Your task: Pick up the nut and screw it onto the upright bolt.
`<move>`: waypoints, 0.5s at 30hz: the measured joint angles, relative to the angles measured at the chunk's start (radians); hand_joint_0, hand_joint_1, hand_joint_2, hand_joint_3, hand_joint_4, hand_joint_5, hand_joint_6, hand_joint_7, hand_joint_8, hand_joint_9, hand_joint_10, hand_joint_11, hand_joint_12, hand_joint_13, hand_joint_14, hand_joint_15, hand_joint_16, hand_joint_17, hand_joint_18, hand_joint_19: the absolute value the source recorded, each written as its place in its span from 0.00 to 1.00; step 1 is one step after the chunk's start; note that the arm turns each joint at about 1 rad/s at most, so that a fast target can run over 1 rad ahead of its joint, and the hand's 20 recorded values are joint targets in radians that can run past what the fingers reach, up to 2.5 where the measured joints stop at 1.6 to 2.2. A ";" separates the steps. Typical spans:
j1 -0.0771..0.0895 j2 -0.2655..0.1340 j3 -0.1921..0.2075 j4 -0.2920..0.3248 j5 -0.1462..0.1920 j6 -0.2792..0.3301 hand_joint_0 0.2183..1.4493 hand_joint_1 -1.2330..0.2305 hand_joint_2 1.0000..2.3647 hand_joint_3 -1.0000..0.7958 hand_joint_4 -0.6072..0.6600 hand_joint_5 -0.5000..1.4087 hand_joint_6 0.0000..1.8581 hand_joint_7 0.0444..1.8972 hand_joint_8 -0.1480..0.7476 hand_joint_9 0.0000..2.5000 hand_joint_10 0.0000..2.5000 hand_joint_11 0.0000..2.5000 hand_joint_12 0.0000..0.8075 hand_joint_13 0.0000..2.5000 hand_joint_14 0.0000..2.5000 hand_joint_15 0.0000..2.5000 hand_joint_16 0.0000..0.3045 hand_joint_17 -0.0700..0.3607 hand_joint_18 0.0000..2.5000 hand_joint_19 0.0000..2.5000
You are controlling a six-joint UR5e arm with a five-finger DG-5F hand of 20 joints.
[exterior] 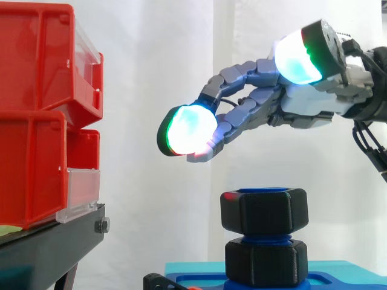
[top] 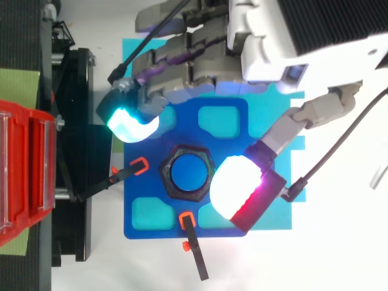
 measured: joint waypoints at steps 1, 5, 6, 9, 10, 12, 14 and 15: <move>0.003 0.000 -0.007 0.007 0.001 0.001 0.19 0.69 0.00 0.28 0.55 0.16 0.27 0.27 0.40 0.19 0.00 0.00 0.38 0.15 0.00 0.00 0.12 0.35 0.06 0.00; 0.010 0.000 -0.019 0.010 0.014 0.000 0.19 0.69 0.00 0.28 0.56 0.16 0.27 0.27 0.40 0.17 0.00 0.00 0.38 0.13 0.00 0.00 0.12 0.35 0.02 0.00; 0.011 0.000 -0.022 0.008 0.016 0.000 0.19 0.69 0.00 0.28 0.56 0.16 0.27 0.27 0.40 0.17 0.00 0.00 0.38 0.12 0.00 0.00 0.12 0.35 0.01 0.00; 0.016 0.000 -0.037 0.004 0.021 0.000 0.19 0.69 0.00 0.28 0.57 0.16 0.27 0.27 0.40 0.17 0.00 0.00 0.38 0.12 0.00 0.00 0.12 0.35 0.00 0.00; 0.017 0.000 -0.044 0.004 0.021 0.000 0.19 0.69 0.00 0.28 0.57 0.17 0.27 0.27 0.40 0.17 0.00 0.00 0.38 0.12 0.00 0.00 0.12 0.35 0.00 0.00; 0.019 0.000 -0.057 0.006 0.022 0.000 0.19 0.69 0.00 0.28 0.58 0.17 0.27 0.28 0.40 0.18 0.00 0.00 0.38 0.12 0.00 0.00 0.12 0.35 0.00 0.00; 0.020 0.000 -0.078 0.012 0.025 0.001 0.19 0.69 0.00 0.28 0.59 0.17 0.27 0.28 0.41 0.18 0.00 0.00 0.38 0.12 0.00 0.00 0.12 0.35 0.00 0.00; 0.021 0.000 -0.087 0.018 0.027 0.001 0.19 0.69 0.00 0.28 0.59 0.17 0.27 0.29 0.41 0.19 0.00 0.00 0.38 0.12 0.00 0.00 0.12 0.35 0.00 0.00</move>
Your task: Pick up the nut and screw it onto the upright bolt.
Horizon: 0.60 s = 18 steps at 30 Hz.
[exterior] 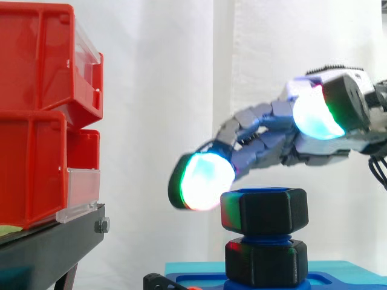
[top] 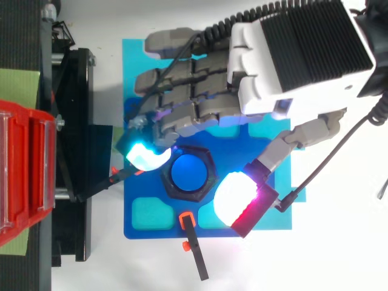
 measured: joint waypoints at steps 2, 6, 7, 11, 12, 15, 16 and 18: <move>0.001 0.000 -0.016 0.018 0.006 0.001 0.19 0.69 0.00 0.28 0.60 0.18 0.27 0.31 0.43 0.20 0.00 0.00 0.38 0.13 0.00 0.00 0.12 0.35 0.01 0.00; 0.000 0.000 -0.029 0.036 0.011 0.004 0.19 0.68 0.00 0.28 0.65 0.20 0.27 0.42 0.44 0.23 0.00 0.00 0.39 0.15 0.00 0.00 0.11 0.34 0.03 0.00; 0.000 0.000 -0.030 0.038 0.012 0.005 0.19 0.68 0.00 0.28 0.67 0.21 0.27 0.49 0.45 0.23 0.00 0.00 0.38 0.16 0.00 0.00 0.11 0.34 0.03 0.00; -0.003 0.000 -0.031 0.041 0.012 0.005 0.20 0.67 0.00 0.28 0.65 0.23 0.27 0.64 0.48 0.26 0.00 0.00 0.38 0.18 0.00 0.00 0.11 0.33 0.05 0.00; -0.004 0.000 -0.031 0.041 0.012 0.005 0.20 0.67 0.00 0.28 0.65 0.23 0.27 0.65 0.48 0.26 0.00 0.00 0.38 0.19 0.00 0.00 0.11 0.33 0.06 0.00; -0.006 0.000 -0.031 0.042 0.011 0.005 0.20 0.67 0.00 0.28 0.64 0.24 0.27 0.74 0.49 0.29 0.00 0.00 0.37 0.20 0.00 0.00 0.10 0.32 0.08 0.00; -0.006 0.000 -0.031 0.043 0.011 0.005 0.20 0.67 0.00 0.28 0.63 0.24 0.27 0.78 0.50 0.29 0.00 0.00 0.37 0.21 0.00 0.00 0.10 0.32 0.09 0.00; -0.008 0.000 -0.031 0.042 0.011 0.005 0.20 0.67 0.00 0.28 0.63 0.25 0.27 0.82 0.50 0.31 0.00 0.00 0.37 0.22 0.00 0.00 0.10 0.31 0.10 0.00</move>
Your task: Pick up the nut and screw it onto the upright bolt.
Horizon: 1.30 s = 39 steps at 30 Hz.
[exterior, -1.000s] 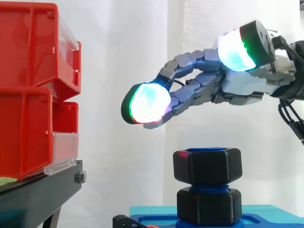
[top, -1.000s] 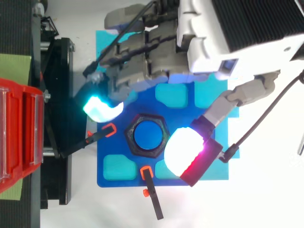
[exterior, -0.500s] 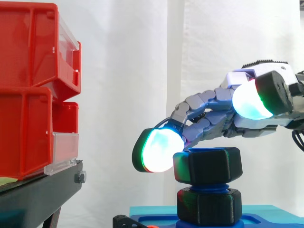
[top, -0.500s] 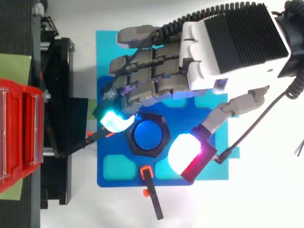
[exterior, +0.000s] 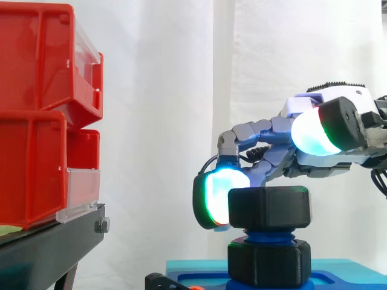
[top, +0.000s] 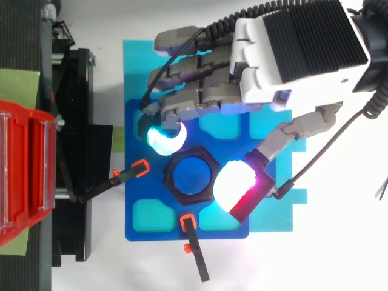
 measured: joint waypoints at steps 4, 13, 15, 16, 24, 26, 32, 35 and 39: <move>-0.006 0.000 0.000 -0.002 0.000 0.000 0.21 0.66 0.00 0.28 0.62 0.27 0.28 0.84 0.52 0.36 0.00 0.00 0.35 0.26 0.00 0.00 0.09 0.30 0.14 0.00; -0.025 0.000 0.003 0.016 0.000 -0.001 0.22 0.66 0.00 0.28 0.56 0.29 0.31 0.74 0.49 0.49 0.00 0.00 0.29 0.36 0.00 0.00 0.07 0.28 0.25 0.02; -0.027 0.000 0.003 0.023 -0.001 -0.001 0.22 0.65 0.00 0.28 0.55 0.29 0.31 0.73 0.49 0.52 0.00 0.00 0.28 0.37 0.00 0.00 0.07 0.27 0.28 0.03; -0.028 0.000 0.003 0.026 -0.002 -0.001 0.23 0.65 0.00 0.28 0.54 0.29 0.31 0.72 0.47 0.54 0.00 0.00 0.27 0.39 0.00 0.00 0.07 0.27 0.29 0.03; -0.036 0.000 0.007 0.038 -0.006 0.000 0.22 0.66 0.00 0.28 0.67 0.25 0.27 0.61 0.51 0.51 0.00 0.00 0.32 0.36 0.00 0.00 0.08 0.29 0.26 0.04; -0.038 0.000 0.017 0.038 -0.008 0.001 0.22 0.66 0.00 0.28 0.71 0.23 0.27 0.53 0.51 0.49 0.00 0.00 0.34 0.35 0.00 0.00 0.09 0.31 0.25 0.04; -0.045 0.000 0.070 0.012 -0.029 0.002 0.22 0.65 0.00 0.28 0.67 0.20 0.27 0.36 0.47 0.40 0.00 0.00 0.36 0.29 0.00 0.00 0.11 0.33 0.20 0.06; -0.047 0.000 0.089 0.003 -0.033 0.002 0.21 0.64 0.00 0.28 0.65 0.19 0.27 0.34 0.46 0.37 0.00 0.00 0.37 0.27 0.00 0.00 0.12 0.35 0.18 0.06; -0.044 0.000 0.101 0.006 -0.037 0.000 0.21 0.65 0.00 0.28 0.65 0.19 0.27 0.33 0.46 0.36 0.00 0.00 0.38 0.26 0.00 0.00 0.12 0.35 0.17 0.06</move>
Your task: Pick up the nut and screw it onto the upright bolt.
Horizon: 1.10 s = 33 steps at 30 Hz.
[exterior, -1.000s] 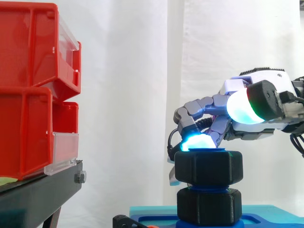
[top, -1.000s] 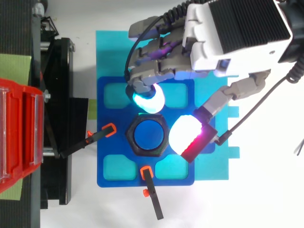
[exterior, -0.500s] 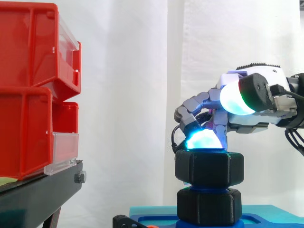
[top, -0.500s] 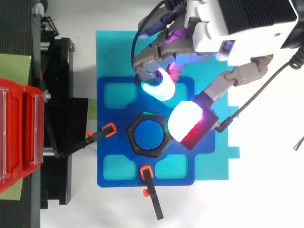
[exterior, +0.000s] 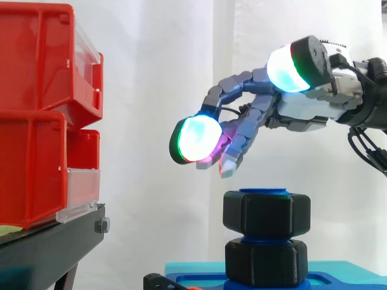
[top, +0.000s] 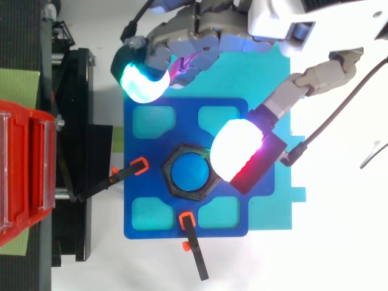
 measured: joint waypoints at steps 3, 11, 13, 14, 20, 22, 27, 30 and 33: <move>0.007 0.000 0.002 0.004 0.000 -0.005 0.21 0.65 0.00 0.28 0.66 0.19 0.27 0.34 0.45 0.35 0.00 0.00 0.39 0.26 0.00 0.00 0.12 0.35 0.16 0.06; 0.021 0.000 -0.001 -0.038 0.000 -0.011 0.21 0.65 0.00 0.28 0.68 0.20 0.27 0.37 0.47 0.36 0.00 0.00 0.39 0.26 0.00 0.00 0.12 0.35 0.17 0.06; 0.023 0.000 -0.002 -0.054 0.000 -0.012 0.21 0.65 0.00 0.28 0.68 0.20 0.27 0.37 0.48 0.36 0.00 0.00 0.39 0.26 0.00 0.00 0.12 0.35 0.17 0.06; 0.024 0.000 -0.002 -0.063 0.000 -0.012 0.21 0.64 0.00 0.28 0.68 0.21 0.27 0.38 0.48 0.36 0.00 0.00 0.40 0.26 0.00 0.00 0.12 0.35 0.17 0.06; 0.026 0.000 -0.003 -0.086 0.002 -0.014 0.21 0.64 0.00 0.28 0.69 0.21 0.27 0.40 0.48 0.37 0.00 0.00 0.39 0.27 0.00 0.00 0.12 0.35 0.18 0.06; 0.026 0.000 -0.003 -0.087 0.002 -0.015 0.21 0.64 0.00 0.28 0.71 0.22 0.27 0.42 0.48 0.38 0.00 0.00 0.39 0.27 0.00 0.00 0.12 0.35 0.18 0.06; 0.028 0.000 -0.004 -0.093 0.003 -0.015 0.22 0.63 0.00 0.28 0.72 0.23 0.27 0.46 0.49 0.39 0.00 0.00 0.38 0.28 0.00 0.00 0.11 0.34 0.18 0.06; 0.029 0.000 -0.004 -0.100 0.003 -0.015 0.22 0.62 0.00 0.28 0.73 0.23 0.27 0.48 0.49 0.39 0.00 0.00 0.38 0.28 0.00 0.00 0.11 0.34 0.19 0.07; 0.032 0.000 -0.005 -0.102 0.004 -0.016 0.22 0.62 0.00 0.28 0.72 0.23 0.27 0.47 0.49 0.40 0.00 0.00 0.37 0.28 0.00 0.00 0.11 0.34 0.19 0.07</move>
